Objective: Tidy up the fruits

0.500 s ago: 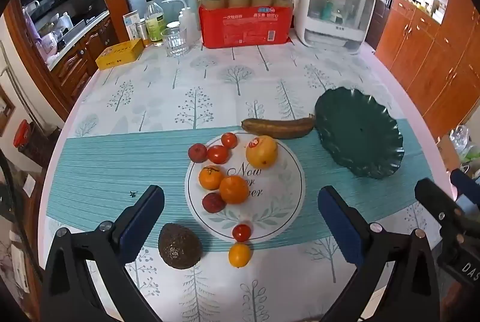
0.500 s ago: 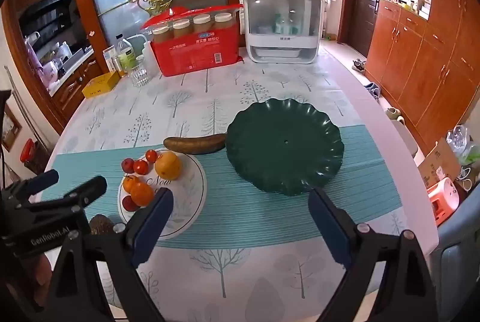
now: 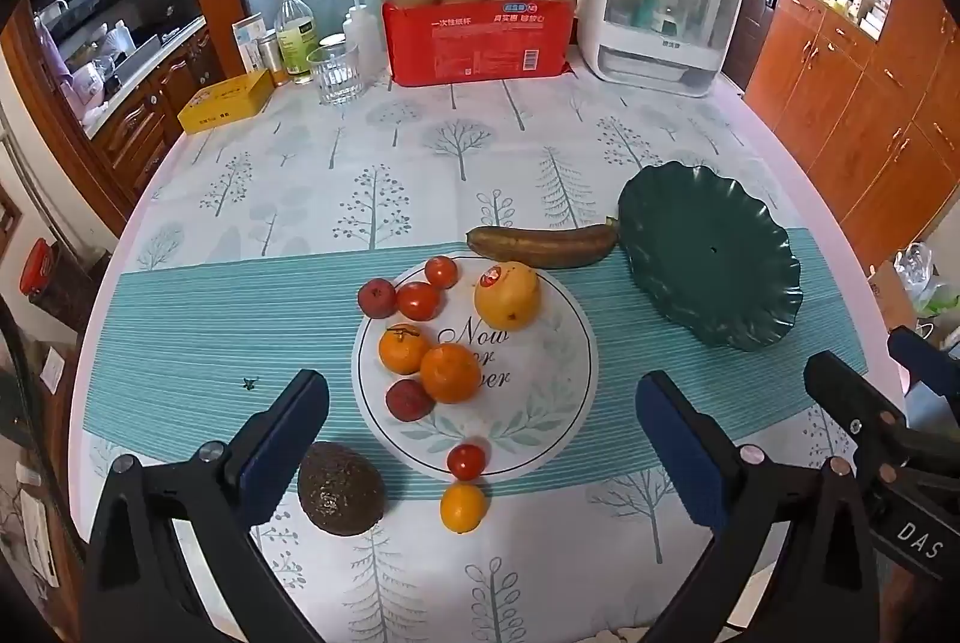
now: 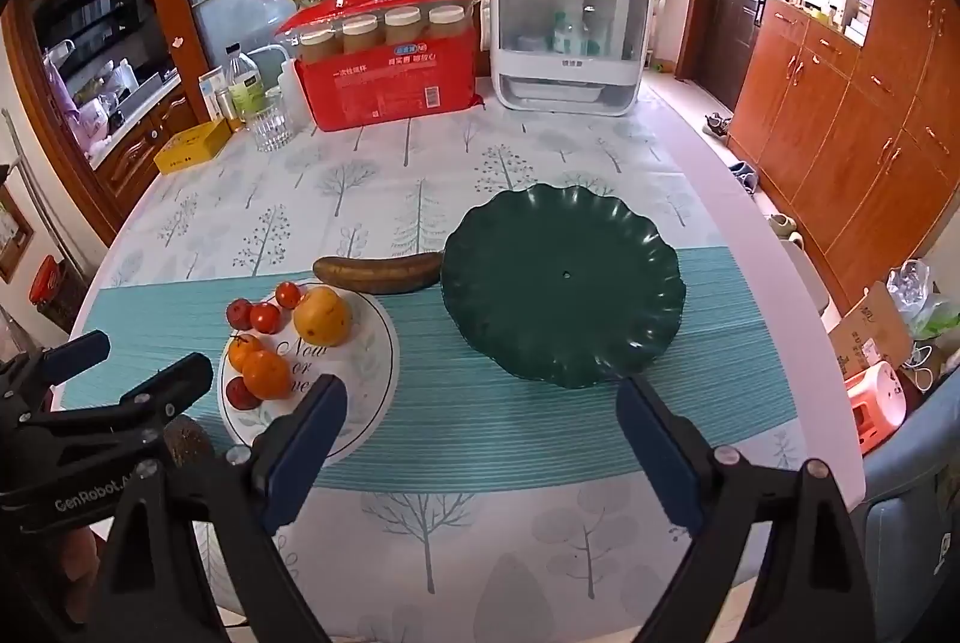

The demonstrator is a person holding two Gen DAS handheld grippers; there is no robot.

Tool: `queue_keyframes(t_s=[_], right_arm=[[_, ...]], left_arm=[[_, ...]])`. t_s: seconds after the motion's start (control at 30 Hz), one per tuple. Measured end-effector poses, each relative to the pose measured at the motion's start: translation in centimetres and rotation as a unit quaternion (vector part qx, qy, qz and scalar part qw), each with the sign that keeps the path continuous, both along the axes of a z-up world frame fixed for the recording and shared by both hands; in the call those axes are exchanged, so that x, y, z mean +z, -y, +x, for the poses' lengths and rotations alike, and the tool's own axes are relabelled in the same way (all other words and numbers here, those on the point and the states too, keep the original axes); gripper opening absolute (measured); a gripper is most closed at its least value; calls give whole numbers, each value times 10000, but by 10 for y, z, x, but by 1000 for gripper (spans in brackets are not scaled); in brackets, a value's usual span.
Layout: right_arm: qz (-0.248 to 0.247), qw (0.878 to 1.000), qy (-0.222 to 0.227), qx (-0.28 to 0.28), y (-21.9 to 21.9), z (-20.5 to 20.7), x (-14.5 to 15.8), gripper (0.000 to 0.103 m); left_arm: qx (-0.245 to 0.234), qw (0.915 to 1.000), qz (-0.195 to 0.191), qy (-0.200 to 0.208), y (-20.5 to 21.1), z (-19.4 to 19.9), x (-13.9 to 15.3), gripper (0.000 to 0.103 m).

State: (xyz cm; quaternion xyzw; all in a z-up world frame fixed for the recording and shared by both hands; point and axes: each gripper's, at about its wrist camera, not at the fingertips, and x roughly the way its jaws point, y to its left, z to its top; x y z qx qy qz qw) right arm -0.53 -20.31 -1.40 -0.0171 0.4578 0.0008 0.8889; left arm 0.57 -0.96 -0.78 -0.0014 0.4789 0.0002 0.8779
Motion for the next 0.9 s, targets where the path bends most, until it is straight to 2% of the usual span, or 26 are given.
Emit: queue_keyframes(t_s=[0.9], right_arm=[[-82,9997,-195,148,-10,8,-10,92]], left_arm=[[30,10000,-59,-37,-4,4,-10,102]])
